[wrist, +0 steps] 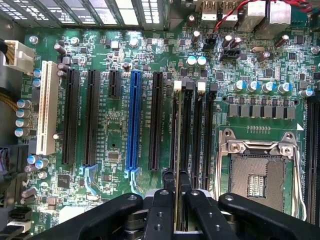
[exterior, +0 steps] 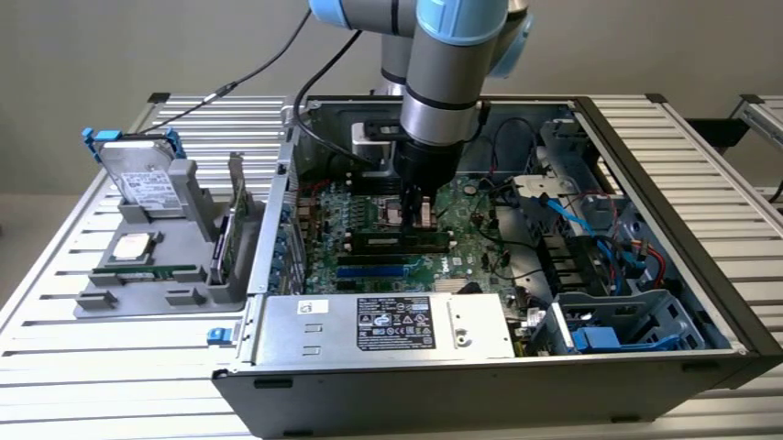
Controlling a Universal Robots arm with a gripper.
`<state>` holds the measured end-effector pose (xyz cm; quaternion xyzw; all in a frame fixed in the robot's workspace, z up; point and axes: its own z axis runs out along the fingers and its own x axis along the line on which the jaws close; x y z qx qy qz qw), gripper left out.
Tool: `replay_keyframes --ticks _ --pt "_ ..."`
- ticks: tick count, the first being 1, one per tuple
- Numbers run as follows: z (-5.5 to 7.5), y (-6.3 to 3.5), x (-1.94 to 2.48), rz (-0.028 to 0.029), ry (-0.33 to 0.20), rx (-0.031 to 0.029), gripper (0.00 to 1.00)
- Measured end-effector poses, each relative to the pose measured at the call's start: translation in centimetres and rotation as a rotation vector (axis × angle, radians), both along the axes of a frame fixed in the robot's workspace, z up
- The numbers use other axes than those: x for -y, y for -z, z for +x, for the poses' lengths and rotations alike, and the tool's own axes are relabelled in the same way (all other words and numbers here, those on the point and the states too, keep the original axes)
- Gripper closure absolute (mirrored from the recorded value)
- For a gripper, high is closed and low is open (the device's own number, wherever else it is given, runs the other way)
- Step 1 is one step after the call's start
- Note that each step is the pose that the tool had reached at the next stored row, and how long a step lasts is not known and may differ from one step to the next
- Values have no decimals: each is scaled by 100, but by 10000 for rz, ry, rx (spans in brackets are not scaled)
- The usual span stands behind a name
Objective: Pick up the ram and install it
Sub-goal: 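Insert the ram into the slot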
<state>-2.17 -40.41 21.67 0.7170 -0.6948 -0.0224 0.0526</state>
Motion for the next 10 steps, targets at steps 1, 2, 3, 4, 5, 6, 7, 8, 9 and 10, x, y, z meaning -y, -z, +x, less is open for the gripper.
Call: replay_keyframes --ticks 1,2,3,4,5,6,7,8,9,10 --pt "0 0 0 -4 -1 -4 86" --pt "0 -1 -1 -7 0 -20 86" --pt "-1 -1 -1 -7 0 -20 86" --pt "-2 -1 -1 -6 -1 -20 86" --pt "-6 0 -1 -6 -3 -18 86" --pt "-7 0 -1 -6 -4 -19 86" --pt "-8 0 -1 -6 -5 -20 86" --pt "-9 0 -1 -6 -4 -20 86" --pt "-10 0 -1 -5 -2 -24 86" --pt "-11 0 -1 -4 -1 -24 85"
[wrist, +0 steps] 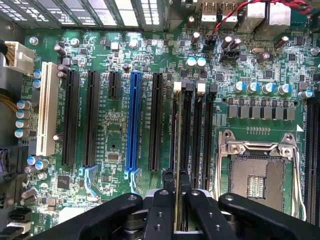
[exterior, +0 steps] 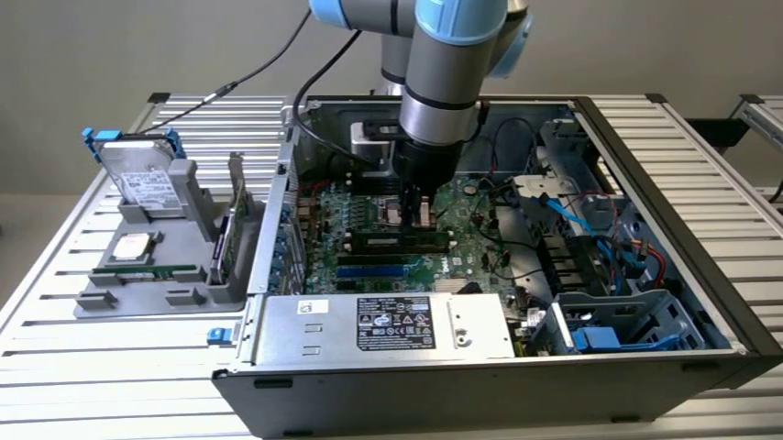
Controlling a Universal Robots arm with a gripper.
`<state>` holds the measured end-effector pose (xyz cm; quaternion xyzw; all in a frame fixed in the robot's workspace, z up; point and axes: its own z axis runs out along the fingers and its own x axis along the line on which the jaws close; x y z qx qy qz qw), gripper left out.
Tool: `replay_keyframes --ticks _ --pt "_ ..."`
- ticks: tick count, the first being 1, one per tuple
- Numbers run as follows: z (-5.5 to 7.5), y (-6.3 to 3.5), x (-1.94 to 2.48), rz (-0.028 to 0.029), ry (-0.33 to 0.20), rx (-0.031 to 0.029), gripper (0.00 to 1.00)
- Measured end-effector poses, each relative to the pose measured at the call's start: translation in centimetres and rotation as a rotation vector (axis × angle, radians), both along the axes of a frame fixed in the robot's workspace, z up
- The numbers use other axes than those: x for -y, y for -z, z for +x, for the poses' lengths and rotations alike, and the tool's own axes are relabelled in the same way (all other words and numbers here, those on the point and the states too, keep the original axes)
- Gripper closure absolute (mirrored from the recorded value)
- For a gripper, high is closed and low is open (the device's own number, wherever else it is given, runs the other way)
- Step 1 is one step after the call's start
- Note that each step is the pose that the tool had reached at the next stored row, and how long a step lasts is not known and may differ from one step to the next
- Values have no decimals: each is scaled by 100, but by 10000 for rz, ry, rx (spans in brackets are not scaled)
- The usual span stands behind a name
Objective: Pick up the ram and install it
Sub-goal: 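Insert the ram into the slot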
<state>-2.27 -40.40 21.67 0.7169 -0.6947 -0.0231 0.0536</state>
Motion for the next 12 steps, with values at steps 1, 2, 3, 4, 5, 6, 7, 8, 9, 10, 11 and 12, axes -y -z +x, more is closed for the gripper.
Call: replay_keyframes --ticks 1,2,3,4,5,6,7,8,9,10,11,12 --pt "0 0 0 -2 0 3 78" --pt "0 0 0 -2 0 3 78" --pt "1 0 0 -2 -1 4 72" --pt "1 0 0 -2 -2 3 66" --pt "1 0 0 -2 -2 4 66" --pt "1 0 -1 -1 -4 4 66" --pt "1 -3 -3 -3 -4 3 60" --pt "0 -23 -6 -3 -4 4 60" --pt "0 -61 -7 -2 -4 4 60" --pt "-3 -107 -7 -2 -2 3 60" --pt "-6 -152 -7 -2 -2 4 60" --pt "-9 -198 -7 -2 -3 3 60"
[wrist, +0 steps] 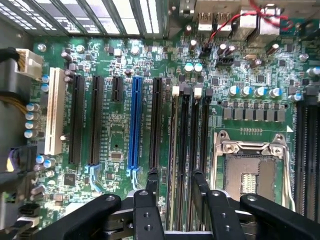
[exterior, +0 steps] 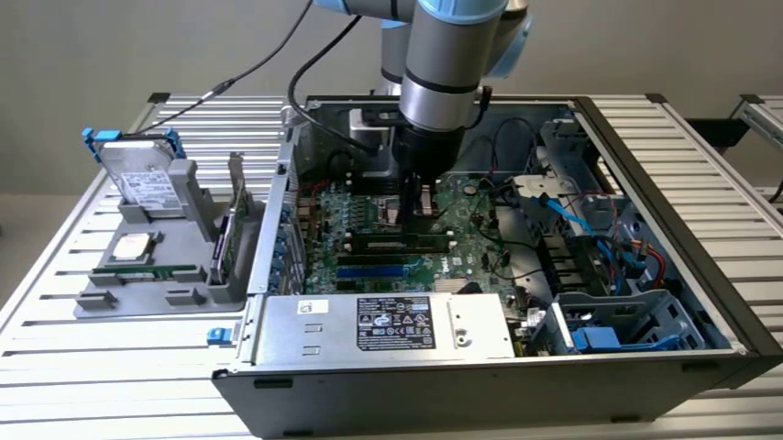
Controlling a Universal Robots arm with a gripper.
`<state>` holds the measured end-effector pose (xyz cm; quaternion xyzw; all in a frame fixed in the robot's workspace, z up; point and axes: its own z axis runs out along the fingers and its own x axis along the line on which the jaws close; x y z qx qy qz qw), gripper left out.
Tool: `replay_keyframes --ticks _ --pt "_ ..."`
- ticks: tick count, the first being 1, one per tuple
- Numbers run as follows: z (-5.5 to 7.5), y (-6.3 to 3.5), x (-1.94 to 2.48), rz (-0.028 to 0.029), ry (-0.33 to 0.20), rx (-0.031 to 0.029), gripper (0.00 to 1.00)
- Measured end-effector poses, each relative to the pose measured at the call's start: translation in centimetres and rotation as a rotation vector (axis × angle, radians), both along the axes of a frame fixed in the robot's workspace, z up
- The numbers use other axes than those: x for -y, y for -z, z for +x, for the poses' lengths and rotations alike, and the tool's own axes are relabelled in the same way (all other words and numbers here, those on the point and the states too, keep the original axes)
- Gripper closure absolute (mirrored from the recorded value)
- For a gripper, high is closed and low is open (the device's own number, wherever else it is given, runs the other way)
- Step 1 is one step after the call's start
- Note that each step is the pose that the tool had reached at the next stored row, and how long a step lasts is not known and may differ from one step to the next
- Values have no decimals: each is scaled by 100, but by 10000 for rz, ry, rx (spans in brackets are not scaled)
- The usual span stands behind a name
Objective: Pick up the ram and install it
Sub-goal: 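Insert the ram into the slot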
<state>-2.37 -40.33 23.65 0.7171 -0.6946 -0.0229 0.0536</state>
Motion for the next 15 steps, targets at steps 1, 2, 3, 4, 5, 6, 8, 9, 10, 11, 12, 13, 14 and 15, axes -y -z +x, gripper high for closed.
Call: replay_keyframes --ticks 1,2,3,4,5,6,8,9,10,11,12,13,14,15 --pt "-5 -46 0 1 1 0 60" --pt "-10 -92 0 0 1 0 62" --pt "-13 -126 0 0 0 -1 62" --pt "-14 -142 0 -1 -1 0 69" --pt "-14 -145 0 1 -1 1 75" --pt "-14 -145 0 3 -1 2 75" --pt "-15 -145 0 2 0 2 87" --pt "-15 -145 0 2 0 2 87" --pt "-15 -146 0 0 0 1 90" --pt "-15 -146 0 0 0 1 90" --pt "-15 -146 0 0 0 1 90" --pt "-15 -146 0 0 0 1 90" --pt "-15 -146 0 0 0 2 90" --pt "-15 -146 0 0 0 1 90"
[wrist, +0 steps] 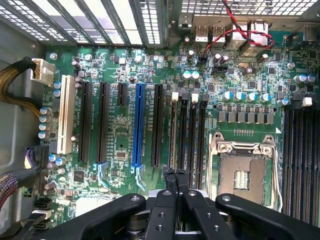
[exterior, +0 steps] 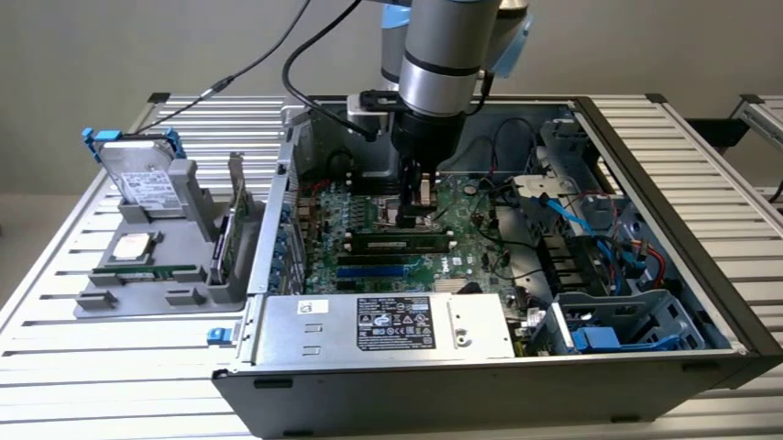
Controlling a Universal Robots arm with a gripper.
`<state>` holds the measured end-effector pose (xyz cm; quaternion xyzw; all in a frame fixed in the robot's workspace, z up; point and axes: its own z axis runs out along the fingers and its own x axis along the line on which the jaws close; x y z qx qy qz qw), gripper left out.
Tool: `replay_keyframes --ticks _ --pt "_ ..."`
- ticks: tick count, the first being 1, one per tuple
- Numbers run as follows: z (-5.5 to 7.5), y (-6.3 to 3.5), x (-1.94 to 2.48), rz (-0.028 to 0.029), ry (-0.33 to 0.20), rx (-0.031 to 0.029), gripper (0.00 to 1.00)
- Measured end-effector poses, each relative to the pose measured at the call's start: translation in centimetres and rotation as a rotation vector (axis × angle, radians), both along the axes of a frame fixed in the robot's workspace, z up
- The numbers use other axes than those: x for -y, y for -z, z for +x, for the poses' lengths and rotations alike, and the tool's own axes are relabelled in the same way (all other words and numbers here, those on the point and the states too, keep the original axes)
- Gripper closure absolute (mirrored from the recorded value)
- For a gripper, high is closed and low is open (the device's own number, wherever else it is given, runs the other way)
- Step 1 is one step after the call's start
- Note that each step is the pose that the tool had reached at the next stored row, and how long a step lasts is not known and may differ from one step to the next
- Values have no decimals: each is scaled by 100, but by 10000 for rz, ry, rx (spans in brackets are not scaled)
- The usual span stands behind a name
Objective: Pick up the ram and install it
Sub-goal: 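Insert the ram into the slot, then press down the ram until it locks into place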
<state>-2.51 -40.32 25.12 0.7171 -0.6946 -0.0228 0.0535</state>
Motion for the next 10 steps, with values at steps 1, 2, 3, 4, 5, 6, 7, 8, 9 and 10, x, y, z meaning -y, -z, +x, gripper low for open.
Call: replay_keyframes --ticks 1,2,3,4,5,6,7,8,9,10 --pt "0 0 0 1 0 0 90" --pt "0 0 0 1 0 0 90" --pt "0 0 0 0 0 0 90" --pt "0 0 0 1 0 0 90" --pt "0 0 0 0 0 0 90" --pt "0 0 0 1 0 0 90" --pt "0 0 0 0 0 0 90" --pt "0 0 0 0 0 0 90" --pt "0 0 0 1 0 0 90" --pt "0 0 0 -1 0 -1 90"
